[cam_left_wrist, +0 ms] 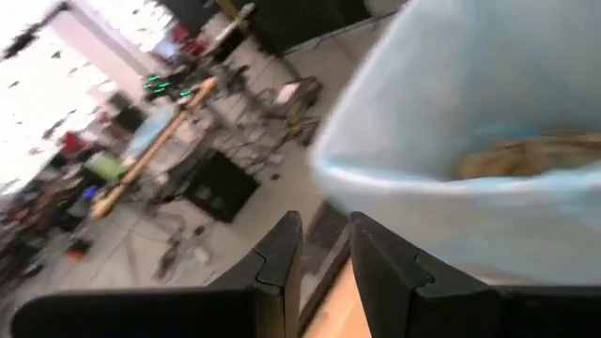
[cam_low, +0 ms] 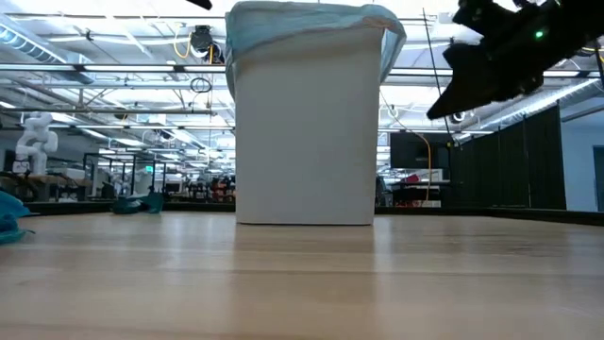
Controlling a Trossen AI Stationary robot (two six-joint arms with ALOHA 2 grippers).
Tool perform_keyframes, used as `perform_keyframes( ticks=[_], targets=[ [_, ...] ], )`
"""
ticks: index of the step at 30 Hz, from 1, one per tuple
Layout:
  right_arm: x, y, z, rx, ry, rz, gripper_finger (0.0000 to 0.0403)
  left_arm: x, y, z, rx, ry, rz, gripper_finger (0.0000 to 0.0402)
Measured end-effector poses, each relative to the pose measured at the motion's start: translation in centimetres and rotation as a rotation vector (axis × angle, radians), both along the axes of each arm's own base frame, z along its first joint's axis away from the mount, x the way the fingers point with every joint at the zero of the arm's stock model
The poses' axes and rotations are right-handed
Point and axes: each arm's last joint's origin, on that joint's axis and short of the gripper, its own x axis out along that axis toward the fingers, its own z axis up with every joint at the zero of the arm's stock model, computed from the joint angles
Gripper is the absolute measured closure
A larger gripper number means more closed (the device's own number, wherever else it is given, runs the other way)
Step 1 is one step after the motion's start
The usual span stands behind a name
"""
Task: Place trash/remove bag and relplace
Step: Remove the blue trash bag from the white trash bin
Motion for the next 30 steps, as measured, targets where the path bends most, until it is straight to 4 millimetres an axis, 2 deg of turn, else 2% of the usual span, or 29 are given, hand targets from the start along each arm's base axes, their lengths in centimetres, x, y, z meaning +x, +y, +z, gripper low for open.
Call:
perform_keyframes(
  ticks=[4, 9, 12, 15, 18, 22, 27, 30],
  targets=[
    [-0.4, -2.8, 1.4, -0.087, 0.098, -0.067, 0.0305, -0.8, 2.2, 0.2, 0.005, 0.020, 0.099, 0.0314],
    [-0.5, -6.8, 2.7, -0.106, 0.192, -0.176, 0.0305, -1.0, 4.2, 0.1, -0.057, 0.014, 0.158, 0.0314],
    [-1.0, -8.8, 3.3, -0.043, 0.208, -0.226, 0.0305, -1.0, 4.9, -0.3, -0.136, -0.017, 0.177, 0.0314],
    [-1.7, -10.2, 4.2, 0.096, 0.169, -0.228, 0.0305, -1.0, 5.3, -0.5, -0.252, -0.085, 0.172, 0.0314],
    [-2.9, -11.0, 5.9, 0.296, 0.044, -0.176, 0.0305, -1.6, 5.7, -0.1, -0.339, -0.152, 0.164, 0.0314],
    [-5.6, -11.2, 9.7, 0.505, -0.248, -0.104, 0.0305, -3.3, 6.1, 0.8, -0.464, -0.304, 0.174, 0.0314],
    [-9.6, -11.0, 14.1, 0.580, -0.618, -0.027, 0.0305, -5.1, 6.2, 1.7, -0.689, -0.561, 0.206, 0.0313],
    [-11.2, -10.9, 15.1, 0.614, -0.730, 0.026, 0.0305, -5.1, 6.4, 1.7, -0.803, -0.604, 0.207, 0.0313]
  ],
)
